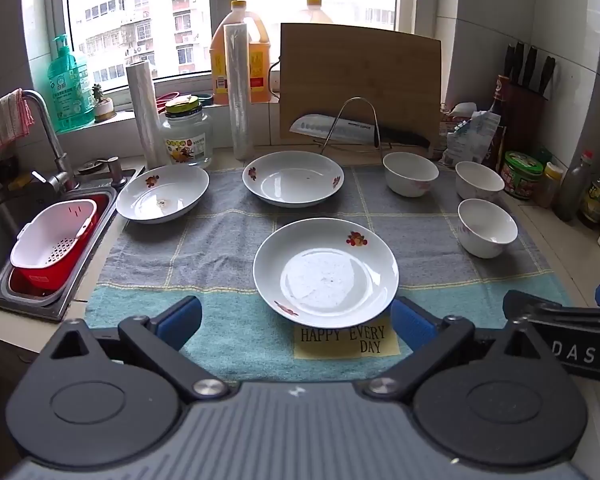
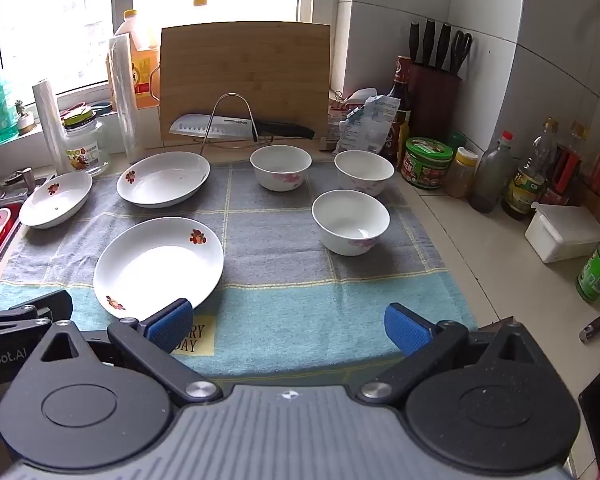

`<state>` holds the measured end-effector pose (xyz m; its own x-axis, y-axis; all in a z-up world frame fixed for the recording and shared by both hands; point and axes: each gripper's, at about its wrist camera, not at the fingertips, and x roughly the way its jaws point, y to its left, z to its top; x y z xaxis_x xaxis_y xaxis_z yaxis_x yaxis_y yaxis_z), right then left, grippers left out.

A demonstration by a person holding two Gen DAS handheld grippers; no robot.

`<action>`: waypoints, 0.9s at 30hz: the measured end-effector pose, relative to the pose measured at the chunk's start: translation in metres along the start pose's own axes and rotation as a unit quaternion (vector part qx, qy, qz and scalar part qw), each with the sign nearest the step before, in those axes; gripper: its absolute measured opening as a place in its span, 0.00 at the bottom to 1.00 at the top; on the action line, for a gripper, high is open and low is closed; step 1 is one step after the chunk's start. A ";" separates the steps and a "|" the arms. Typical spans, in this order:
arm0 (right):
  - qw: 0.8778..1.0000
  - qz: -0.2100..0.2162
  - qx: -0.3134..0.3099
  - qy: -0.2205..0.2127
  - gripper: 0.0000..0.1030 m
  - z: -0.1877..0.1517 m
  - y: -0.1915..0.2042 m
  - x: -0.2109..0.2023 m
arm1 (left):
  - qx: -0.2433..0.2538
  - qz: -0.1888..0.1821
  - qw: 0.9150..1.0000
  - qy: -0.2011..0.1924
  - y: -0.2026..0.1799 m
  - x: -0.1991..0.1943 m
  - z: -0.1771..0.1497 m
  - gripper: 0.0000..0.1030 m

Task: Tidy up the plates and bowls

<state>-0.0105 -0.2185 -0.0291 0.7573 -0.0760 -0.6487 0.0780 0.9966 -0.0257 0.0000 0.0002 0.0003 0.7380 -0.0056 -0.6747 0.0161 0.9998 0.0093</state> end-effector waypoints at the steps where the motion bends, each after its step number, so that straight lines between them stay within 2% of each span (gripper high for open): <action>1: 1.000 0.000 -0.001 0.000 1.00 0.000 0.000 0.000 | -0.002 0.000 1.000 0.001 0.000 0.000 0.000 0.98; 7: 1.000 0.000 0.001 0.001 1.00 0.000 0.000 0.000 | 0.000 0.002 1.000 -0.009 0.002 -0.002 -0.001 0.98; 27: 1.000 -0.004 -0.003 -0.002 1.00 0.001 0.001 0.001 | 0.000 -0.002 1.000 -0.006 -0.005 0.001 0.005 0.98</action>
<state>-0.0086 -0.2177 -0.0291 0.7588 -0.0845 -0.6458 0.0800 0.9961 -0.0364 0.0037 -0.0046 0.0035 0.7464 -0.0093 -0.6654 0.0189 0.9998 0.0072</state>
